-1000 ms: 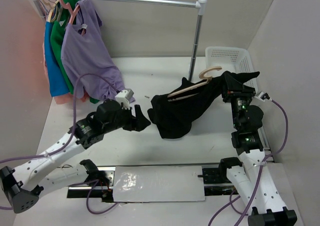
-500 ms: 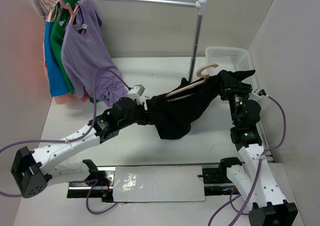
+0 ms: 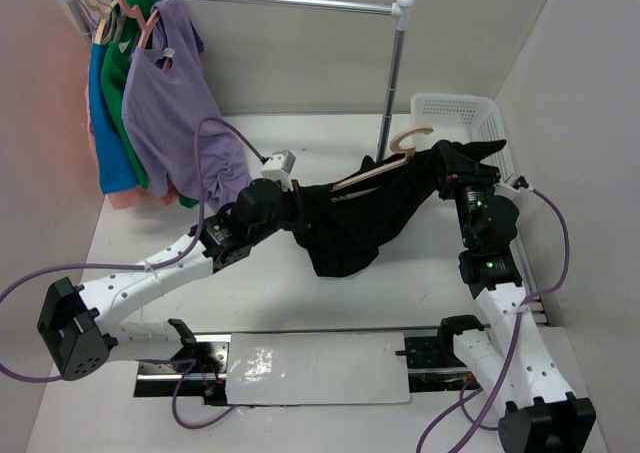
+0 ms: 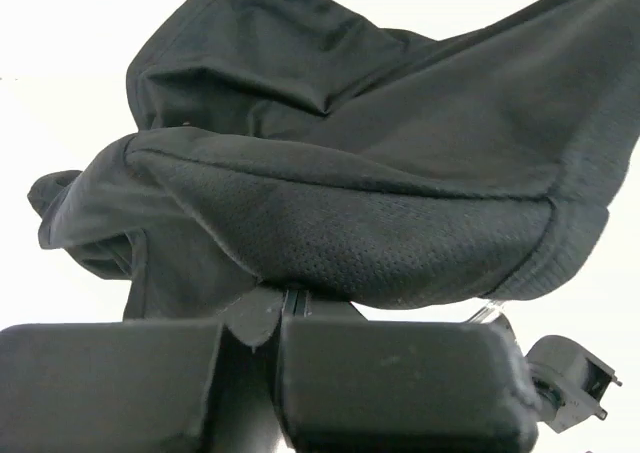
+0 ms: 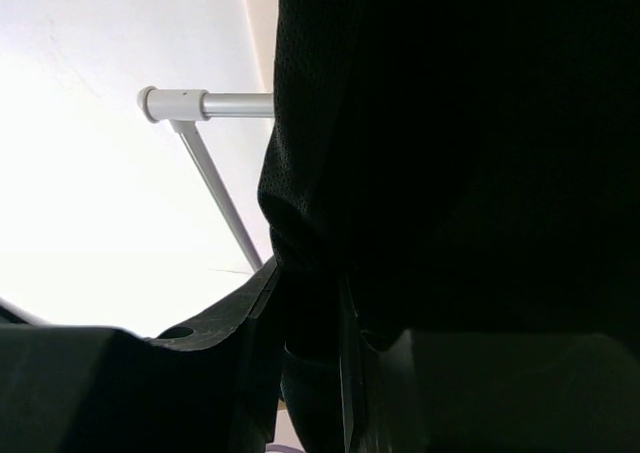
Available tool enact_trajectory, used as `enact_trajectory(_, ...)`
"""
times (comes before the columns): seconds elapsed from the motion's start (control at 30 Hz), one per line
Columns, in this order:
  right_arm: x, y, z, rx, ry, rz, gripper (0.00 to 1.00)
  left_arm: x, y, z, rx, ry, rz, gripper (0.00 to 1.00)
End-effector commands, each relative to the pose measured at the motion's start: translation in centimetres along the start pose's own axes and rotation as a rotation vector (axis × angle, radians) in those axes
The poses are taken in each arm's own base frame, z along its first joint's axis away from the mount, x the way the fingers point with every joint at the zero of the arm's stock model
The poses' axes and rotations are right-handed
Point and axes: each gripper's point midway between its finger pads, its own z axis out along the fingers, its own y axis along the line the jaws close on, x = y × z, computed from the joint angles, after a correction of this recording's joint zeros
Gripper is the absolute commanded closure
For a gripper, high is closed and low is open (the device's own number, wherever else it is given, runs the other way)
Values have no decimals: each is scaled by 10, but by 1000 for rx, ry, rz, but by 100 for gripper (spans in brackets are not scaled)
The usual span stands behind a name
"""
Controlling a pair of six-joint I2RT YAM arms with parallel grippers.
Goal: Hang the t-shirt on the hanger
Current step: Place tshirt on hanger
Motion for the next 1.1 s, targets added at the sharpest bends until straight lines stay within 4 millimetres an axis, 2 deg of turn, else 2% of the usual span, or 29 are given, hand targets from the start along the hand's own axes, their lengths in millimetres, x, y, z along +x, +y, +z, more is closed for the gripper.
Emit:
enact_trajectory(0.0, 7, 41, -1, -107, 20, 16, 100, -36, -26, -17, 61, -100, 28, 100)
enact_trajectory(0.07, 8, 37, 3, -95, 3, 11, 100, -41, -35, -21, 86, -92, 40, 100)
enact_trajectory(0.13, 18, 24, 11, -62, 10, -2, 100, -50, -43, -27, 101, -92, 49, 100)
enact_trajectory(0.17, 24, 22, 12, -58, 16, 2, 100, -48, -48, -29, 108, -85, 52, 100)
enact_trajectory(0.2, 38, 17, 15, -51, 47, -1, 100, -46, -45, -29, 100, -74, 54, 100)
enact_trajectory(0.27, 48, 14, 18, -48, 51, 11, 100, -50, -56, -34, 125, -76, 65, 100)
enact_trajectory(0.3, 62, 11, 16, -43, 85, 10, 100, -47, -56, -35, 129, -61, 67, 100)
enact_trajectory(0.33, 69, 2, 20, -17, 94, 6, 100, -45, -60, -37, 136, -52, 62, 100)
enact_trajectory(0.4, 78, 0, 18, -15, 107, 2, 100, -41, -65, -38, 147, -42, 38, 100)
enact_trajectory(0.5, 82, -5, 19, -3, 104, -8, 100, -21, -68, -39, 159, 10, 46, 100)
enact_trajectory(0.57, 81, 0, 16, -15, 104, -3, 100, -12, -69, -39, 172, 57, 63, 100)
enact_trajectory(0.73, 69, 0, 7, -32, 98, 30, 100, -4, -69, -42, 171, 120, 173, 85)
enact_trajectory(0.77, 71, 0, 6, -32, 109, 30, 100, -10, -74, -47, 182, 120, 191, 74)
enact_trajectory(0.83, 66, 1, 7, -18, 100, 20, 100, -14, -77, -52, 191, 132, 250, 69)
enact_trajectory(0.87, 68, -1, 7, -8, 111, 17, 100, -23, -87, -56, 217, 126, 268, 67)
enact_trajectory(0.93, 65, 5, 7, -34, 133, 71, 100, -17, -89, -58, 235, 153, 320, 61)
enact_trajectory(0.97, 65, -3, 6, -29, 144, 88, 100, -23, -95, -61, 255, 142, 329, 56)
enact_trajectory(1.0, 68, -3, 4, -36, 172, 105, 100, -25, -101, -66, 282, 148, 340, 52)
enact_trajectory(1.07, 62, -5, 5, -31, 175, 137, 100, -28, -100, -73, 276, 159, 378, 49)
